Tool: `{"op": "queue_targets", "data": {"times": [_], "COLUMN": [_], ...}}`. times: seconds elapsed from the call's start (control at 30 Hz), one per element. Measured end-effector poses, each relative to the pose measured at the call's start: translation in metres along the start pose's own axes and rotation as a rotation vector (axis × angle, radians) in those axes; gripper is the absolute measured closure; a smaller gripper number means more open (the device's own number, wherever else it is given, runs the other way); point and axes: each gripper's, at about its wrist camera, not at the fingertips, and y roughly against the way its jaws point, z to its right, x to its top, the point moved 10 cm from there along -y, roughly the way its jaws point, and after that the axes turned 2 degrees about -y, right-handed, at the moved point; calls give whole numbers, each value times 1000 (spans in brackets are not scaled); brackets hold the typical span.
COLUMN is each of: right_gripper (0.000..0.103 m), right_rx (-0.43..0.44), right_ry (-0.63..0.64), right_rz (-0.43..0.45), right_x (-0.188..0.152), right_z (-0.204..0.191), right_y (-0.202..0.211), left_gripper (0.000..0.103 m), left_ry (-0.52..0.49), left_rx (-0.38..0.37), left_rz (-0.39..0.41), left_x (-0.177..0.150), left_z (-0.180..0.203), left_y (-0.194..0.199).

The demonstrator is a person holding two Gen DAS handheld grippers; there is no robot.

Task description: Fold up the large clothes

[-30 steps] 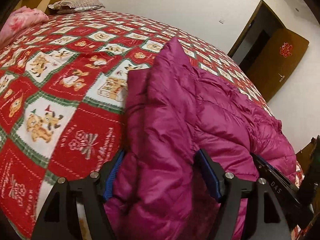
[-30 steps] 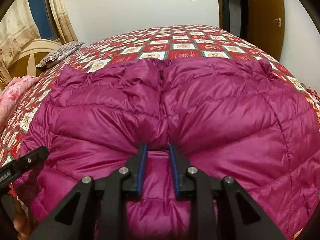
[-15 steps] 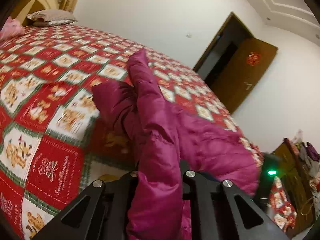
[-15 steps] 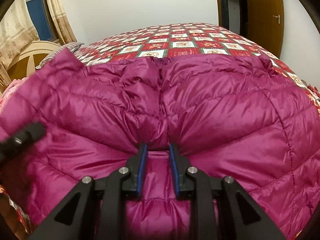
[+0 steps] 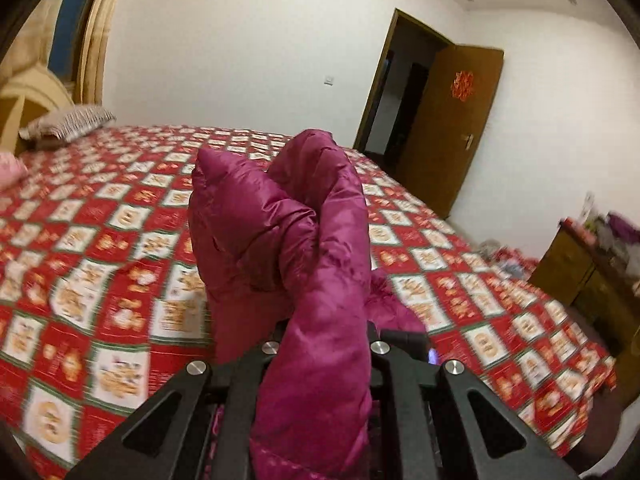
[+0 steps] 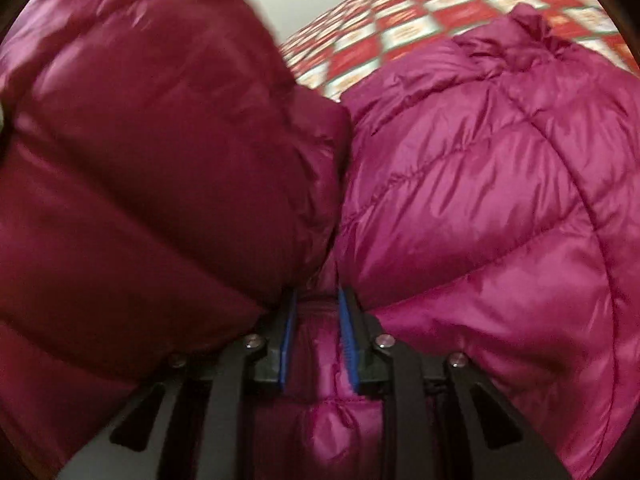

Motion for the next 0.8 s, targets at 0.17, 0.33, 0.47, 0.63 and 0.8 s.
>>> {"op": "queue_targets", "data": {"times": [0.17,0.33,0.47,0.63,0.8], "right_gripper": [77,41,41,41,41], "right_rx": [-16,-120,-201,-219,-170], "right_ry": [2,-19,-57,-103,-102], "right_rz": [87,233,309,335,329], "right_x": [18,43,51,34,35], "right_z": [15,62,108,134,131], "right_y": [44,124,179,211,226], "left_gripper": [91,91,91,91,91], "left_ry": [-64,-184,-253,-293,-340], "left_rx": [-8,-30,-35,-36,-57], "left_rz": [-9,-51,-106,-153,-183], "left_x": [-7,-25,-48,-67,-87], "left_z": [18,63,88,99,111], "left_y": [-14,-41,-65,-84,-96]}}
